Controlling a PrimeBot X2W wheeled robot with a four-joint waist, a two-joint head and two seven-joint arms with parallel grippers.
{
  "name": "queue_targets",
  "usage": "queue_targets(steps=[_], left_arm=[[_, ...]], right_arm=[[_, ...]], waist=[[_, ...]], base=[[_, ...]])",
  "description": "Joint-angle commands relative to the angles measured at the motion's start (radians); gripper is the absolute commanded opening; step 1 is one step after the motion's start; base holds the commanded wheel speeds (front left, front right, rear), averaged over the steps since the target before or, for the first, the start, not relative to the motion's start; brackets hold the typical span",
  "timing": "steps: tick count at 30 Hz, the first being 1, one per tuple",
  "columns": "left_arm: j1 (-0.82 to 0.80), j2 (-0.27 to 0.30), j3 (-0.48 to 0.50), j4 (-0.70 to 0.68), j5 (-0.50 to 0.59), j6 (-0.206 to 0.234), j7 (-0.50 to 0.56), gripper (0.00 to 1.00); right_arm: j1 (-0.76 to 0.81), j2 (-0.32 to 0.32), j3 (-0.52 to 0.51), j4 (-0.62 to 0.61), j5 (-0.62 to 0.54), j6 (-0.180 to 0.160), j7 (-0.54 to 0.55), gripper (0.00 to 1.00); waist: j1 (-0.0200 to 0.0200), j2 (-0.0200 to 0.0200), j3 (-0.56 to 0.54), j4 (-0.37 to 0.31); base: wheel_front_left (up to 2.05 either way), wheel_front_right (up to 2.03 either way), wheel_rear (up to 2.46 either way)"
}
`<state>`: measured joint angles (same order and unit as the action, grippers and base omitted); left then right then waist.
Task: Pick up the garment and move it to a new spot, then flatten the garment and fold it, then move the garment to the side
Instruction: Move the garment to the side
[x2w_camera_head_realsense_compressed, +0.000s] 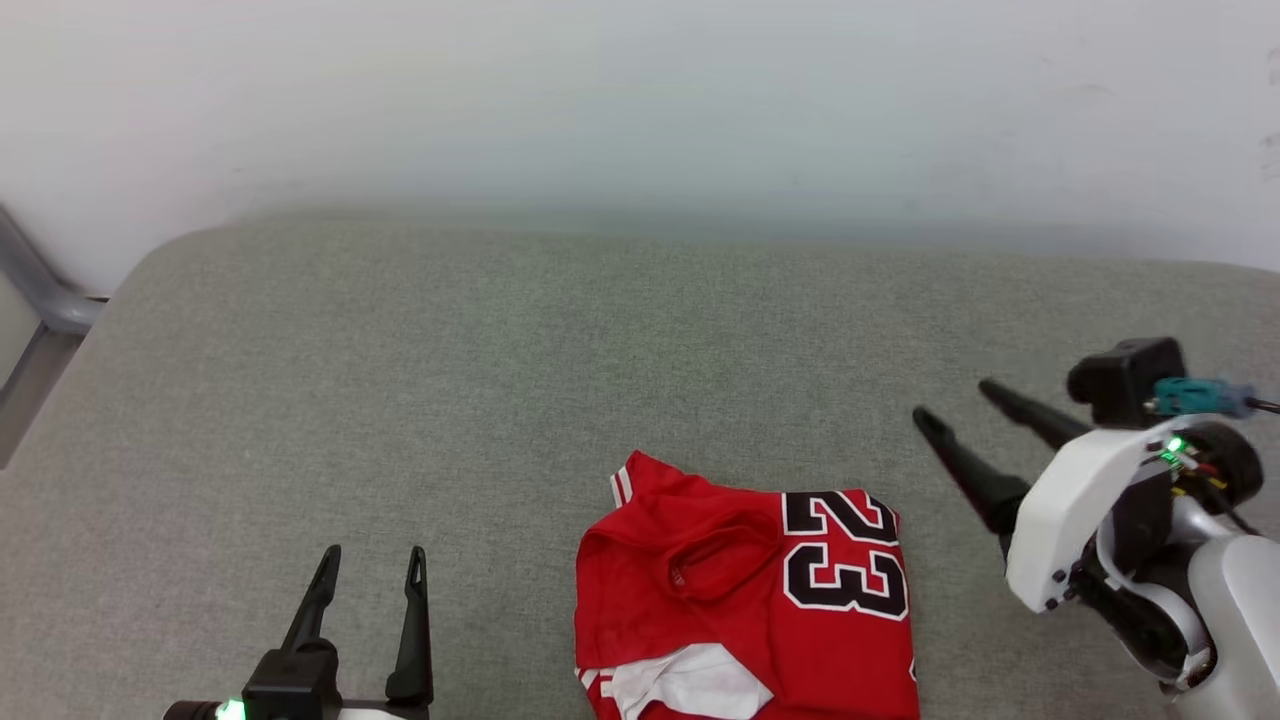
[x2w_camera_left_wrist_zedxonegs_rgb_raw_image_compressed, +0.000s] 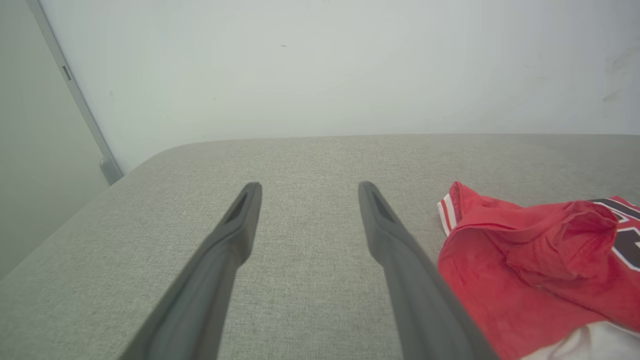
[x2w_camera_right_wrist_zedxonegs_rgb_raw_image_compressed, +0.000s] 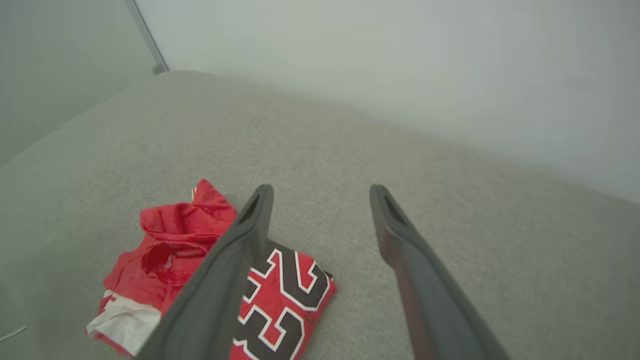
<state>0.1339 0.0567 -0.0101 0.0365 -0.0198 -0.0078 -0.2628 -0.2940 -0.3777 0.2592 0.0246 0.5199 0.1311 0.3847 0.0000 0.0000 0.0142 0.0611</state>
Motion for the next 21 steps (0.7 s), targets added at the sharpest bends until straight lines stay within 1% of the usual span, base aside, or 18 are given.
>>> queue_targets(steps=[1, 6, 10, 16, 21], left_arm=[[-0.014, 0.001, -0.001, -0.002, -0.001, 0.005, -0.002, 1.00], [-0.026, -0.001, -0.013, -0.002, -0.006, 0.006, -0.002, 1.00], [-0.043, -0.002, -0.022, -0.003, -0.009, 0.007, -0.002, 1.00], [-0.064, -0.003, -0.032, -0.004, -0.012, 0.010, -0.002, 1.00], [-0.084, -0.005, -0.042, -0.003, -0.017, 0.015, -0.002, 1.00]], right_arm=[[-0.015, -0.009, 0.012, 0.010, 0.012, -0.001, 0.025, 1.00], [0.006, -0.034, 0.078, 0.060, 0.078, -0.001, 0.159, 1.00], [0.029, -0.048, 0.116, 0.097, 0.111, -0.001, 0.224, 1.00], [0.038, -0.058, 0.151, 0.145, 0.110, -0.001, 0.248, 1.00], [0.044, -0.044, 0.174, 0.209, 0.112, -0.001, 0.242, 1.00]], waist=[[0.0000, 0.0000, 0.006, 0.005], [0.0000, 0.0000, 0.031, 0.022], [0.0000, 0.0000, 0.052, 0.036], [0.0000, 0.0000, 0.093, 0.057], [0.0000, 0.0000, 0.127, 0.071]], base=[[0.00, 0.00, 0.00], [0.00, 0.00, 0.00], [0.00, 0.00, 0.00], [0.00, 0.00, 0.00], [0.00, 0.00, 0.00]])
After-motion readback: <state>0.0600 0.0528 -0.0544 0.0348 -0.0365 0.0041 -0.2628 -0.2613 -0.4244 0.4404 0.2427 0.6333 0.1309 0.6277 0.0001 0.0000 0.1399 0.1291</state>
